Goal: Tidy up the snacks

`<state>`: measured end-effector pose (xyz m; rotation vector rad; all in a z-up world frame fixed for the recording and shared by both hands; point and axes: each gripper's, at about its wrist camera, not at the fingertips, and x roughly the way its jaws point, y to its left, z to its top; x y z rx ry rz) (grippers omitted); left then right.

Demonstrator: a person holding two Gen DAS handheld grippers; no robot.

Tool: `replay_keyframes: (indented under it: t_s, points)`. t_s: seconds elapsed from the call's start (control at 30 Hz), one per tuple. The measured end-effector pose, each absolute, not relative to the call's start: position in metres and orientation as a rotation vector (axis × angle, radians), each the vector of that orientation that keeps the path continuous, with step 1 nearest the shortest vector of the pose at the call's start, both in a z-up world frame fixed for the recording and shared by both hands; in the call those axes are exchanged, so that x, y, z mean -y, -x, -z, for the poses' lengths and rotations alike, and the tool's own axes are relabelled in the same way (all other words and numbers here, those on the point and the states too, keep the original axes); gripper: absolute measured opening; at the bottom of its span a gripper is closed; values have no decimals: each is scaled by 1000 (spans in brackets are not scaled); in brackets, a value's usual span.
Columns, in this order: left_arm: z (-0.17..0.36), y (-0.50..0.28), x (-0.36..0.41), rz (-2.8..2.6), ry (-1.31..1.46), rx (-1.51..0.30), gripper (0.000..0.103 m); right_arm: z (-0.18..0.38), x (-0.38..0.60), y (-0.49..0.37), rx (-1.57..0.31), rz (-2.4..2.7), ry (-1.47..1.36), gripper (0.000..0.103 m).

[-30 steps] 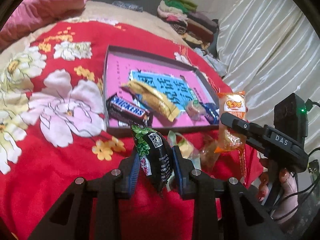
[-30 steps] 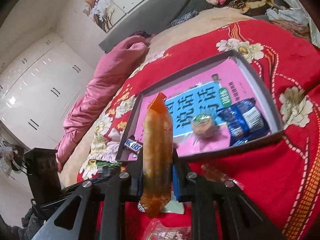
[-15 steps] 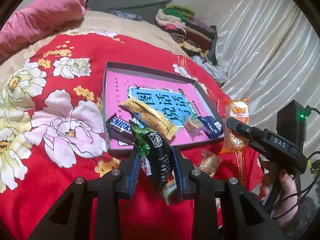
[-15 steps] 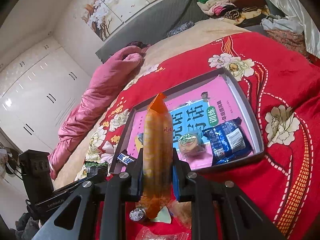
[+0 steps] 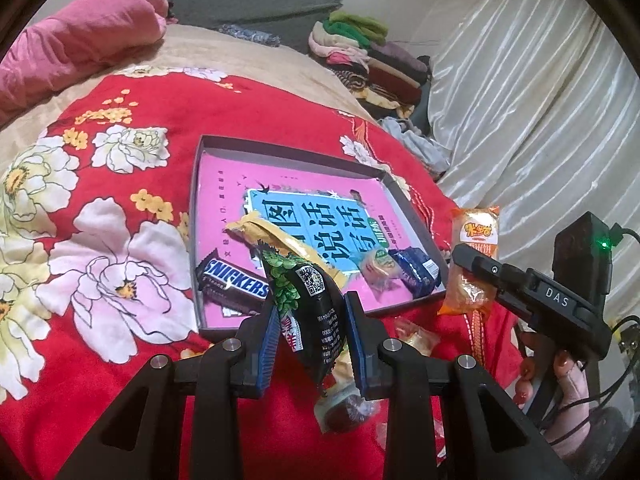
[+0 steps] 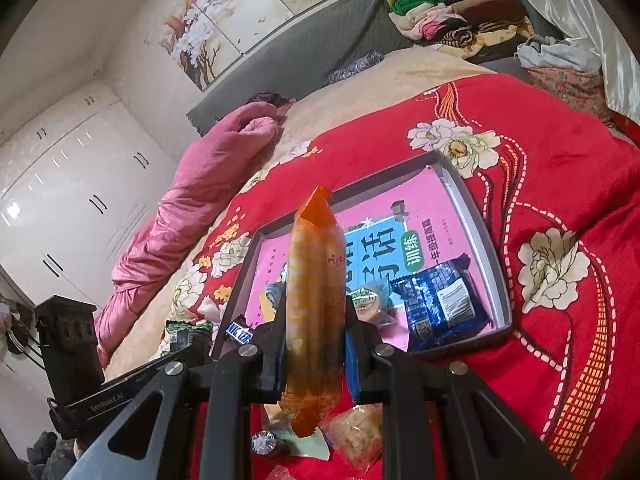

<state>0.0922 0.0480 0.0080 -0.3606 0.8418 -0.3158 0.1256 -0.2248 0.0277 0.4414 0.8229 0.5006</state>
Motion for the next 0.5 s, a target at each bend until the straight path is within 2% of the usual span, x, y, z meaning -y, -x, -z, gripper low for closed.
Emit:
replay_keyframes:
  t_s: [0.5]
  points:
    - [-7, -110, -46, 310, 378, -835, 32, -30, 229, -134, -800, -483, -442, 23]
